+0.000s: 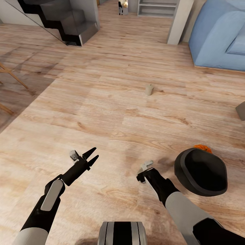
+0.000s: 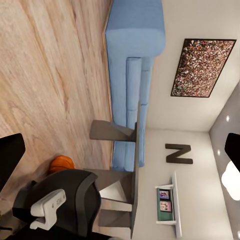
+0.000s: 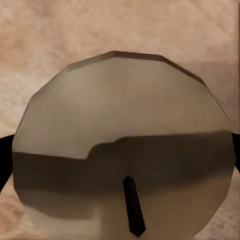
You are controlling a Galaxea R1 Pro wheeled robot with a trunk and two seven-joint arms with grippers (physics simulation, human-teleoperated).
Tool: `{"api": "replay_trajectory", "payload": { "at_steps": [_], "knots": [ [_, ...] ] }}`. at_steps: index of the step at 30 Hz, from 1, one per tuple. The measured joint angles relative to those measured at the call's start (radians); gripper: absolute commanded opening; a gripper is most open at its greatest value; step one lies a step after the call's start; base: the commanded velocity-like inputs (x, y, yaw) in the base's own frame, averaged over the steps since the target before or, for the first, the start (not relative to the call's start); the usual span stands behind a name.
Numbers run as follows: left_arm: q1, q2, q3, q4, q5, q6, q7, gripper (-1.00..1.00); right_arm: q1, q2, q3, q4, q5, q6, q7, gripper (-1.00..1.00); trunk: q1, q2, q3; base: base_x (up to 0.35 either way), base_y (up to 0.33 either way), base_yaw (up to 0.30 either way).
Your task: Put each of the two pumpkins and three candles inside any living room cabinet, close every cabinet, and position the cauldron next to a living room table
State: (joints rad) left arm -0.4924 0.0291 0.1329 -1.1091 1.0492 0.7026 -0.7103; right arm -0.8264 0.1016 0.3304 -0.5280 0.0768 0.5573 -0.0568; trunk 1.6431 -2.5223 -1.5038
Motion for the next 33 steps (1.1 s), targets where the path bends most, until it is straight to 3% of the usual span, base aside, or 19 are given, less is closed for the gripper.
{"api": "replay_trajectory", "payload": {
  "at_steps": [28,33],
  "knots": [
    [-0.001,0.009,0.008,-0.009,-0.006,0.002,0.009,1.00,0.001,0.010,-0.011,0.003,0.000,0.012,0.000,-1.00,0.000,0.000,0.000,0.000,0.000,0.000],
    [-0.003,0.014,0.013,-0.012,-0.007,0.008,0.020,1.00,0.001,0.013,-0.011,0.007,0.000,0.012,0.000,-1.00,-0.002,0.001,0.019,0.000,0.000,0.000]
  ]
}}
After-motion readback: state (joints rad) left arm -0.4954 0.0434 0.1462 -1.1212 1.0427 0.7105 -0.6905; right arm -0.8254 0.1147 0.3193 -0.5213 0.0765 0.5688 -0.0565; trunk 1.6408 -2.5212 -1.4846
